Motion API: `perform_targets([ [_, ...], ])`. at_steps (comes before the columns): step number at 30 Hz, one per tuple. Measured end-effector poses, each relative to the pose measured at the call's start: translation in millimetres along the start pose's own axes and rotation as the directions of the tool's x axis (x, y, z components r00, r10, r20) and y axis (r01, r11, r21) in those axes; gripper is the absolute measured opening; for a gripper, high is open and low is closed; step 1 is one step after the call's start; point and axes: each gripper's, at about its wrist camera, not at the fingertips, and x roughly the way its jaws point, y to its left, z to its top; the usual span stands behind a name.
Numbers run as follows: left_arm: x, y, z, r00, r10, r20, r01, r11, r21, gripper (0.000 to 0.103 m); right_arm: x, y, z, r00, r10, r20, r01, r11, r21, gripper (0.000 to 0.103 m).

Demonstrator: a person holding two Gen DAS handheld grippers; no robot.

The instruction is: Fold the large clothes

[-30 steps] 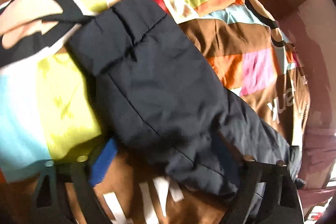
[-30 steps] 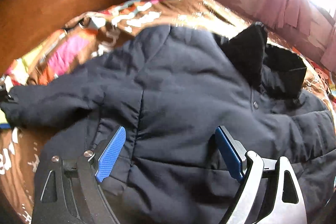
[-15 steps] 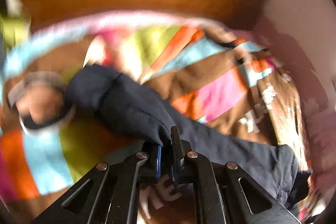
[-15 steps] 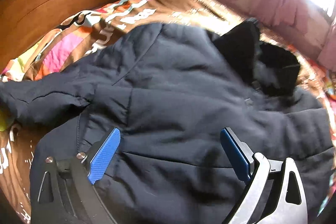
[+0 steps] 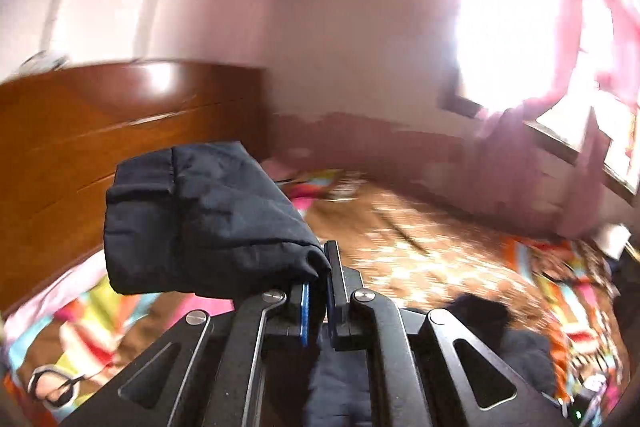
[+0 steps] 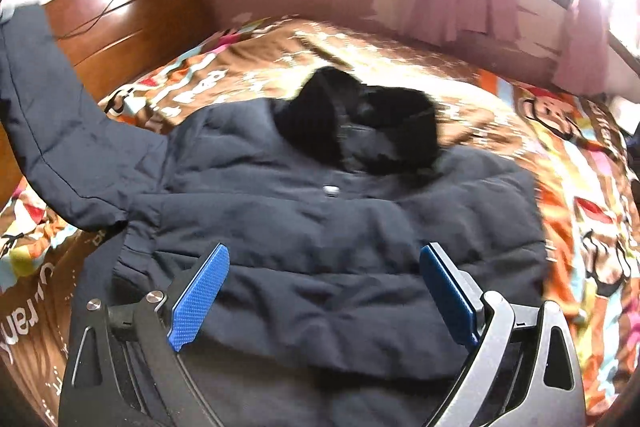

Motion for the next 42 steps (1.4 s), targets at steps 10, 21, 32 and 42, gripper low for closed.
perform_targets([
  [10,12.4,-145.3,-48.1,0.934,-0.297,-0.197,0.33,0.929,0.164,0.006,-31.3,-111.8,-28.3,0.998,-0.062,-0.016,0.064,0.989,0.131,0.094],
  [21,53.4,-243.2,-193.9,0.755,-0.33,-0.567,0.531,0.814,0.233,0.006,-26.0,-183.1,-69.7,0.996,-0.014,-0.085,0.038,0.957,0.289,0.094],
  [32,73.1,-235.8,-244.7,0.559,-0.315,-0.767,0.614,0.779,0.128,0.021,-0.5,-216.2,-100.3,0.964,0.267,-0.017,-0.21,0.794,0.571,0.094],
  [42,56.5,-207.8,-241.2,0.574,-0.345,-0.743,0.598,0.796,0.092,0.085,50.6,-183.1,-101.0,0.832,0.55,0.071,-0.434,0.567,0.7,0.094],
])
